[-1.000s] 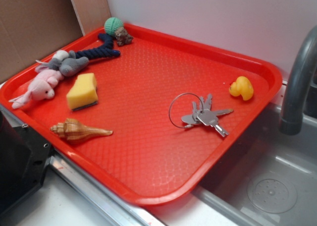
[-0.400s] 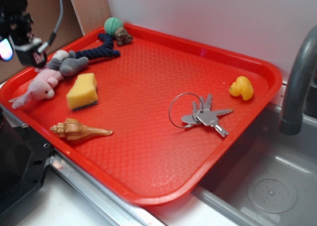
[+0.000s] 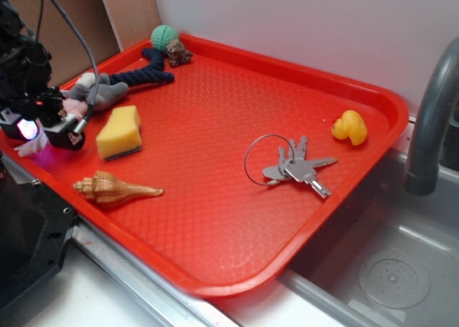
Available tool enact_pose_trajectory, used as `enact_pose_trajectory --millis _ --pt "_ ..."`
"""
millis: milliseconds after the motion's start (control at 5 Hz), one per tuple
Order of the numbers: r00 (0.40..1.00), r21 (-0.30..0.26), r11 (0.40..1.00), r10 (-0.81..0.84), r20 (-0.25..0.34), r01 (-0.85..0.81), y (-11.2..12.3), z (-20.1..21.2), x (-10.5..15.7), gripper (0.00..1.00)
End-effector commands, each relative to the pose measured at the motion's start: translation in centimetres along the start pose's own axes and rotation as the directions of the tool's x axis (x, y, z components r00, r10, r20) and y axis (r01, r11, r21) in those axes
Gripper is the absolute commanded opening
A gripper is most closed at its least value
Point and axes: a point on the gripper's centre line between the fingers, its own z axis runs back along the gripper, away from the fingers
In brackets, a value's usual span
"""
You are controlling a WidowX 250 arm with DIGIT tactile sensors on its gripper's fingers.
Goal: Grab the pink bunny.
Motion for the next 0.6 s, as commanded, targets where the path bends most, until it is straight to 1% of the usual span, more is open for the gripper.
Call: enact_pose_trajectory --millis 0,200,400 --pt "0.998 0.036 0.999 -0.035 -0.052 0.037 -0.98 -2.97 2.11 1.00" --pt "0.998 0.037 0.999 -0.014 -0.061 0.016 -1.11 -2.89 2.16 0.00" --pt "0.997 0.028 1.000 0.007 -0.076 -0.004 -0.95 -2.70 2.17 0.00"
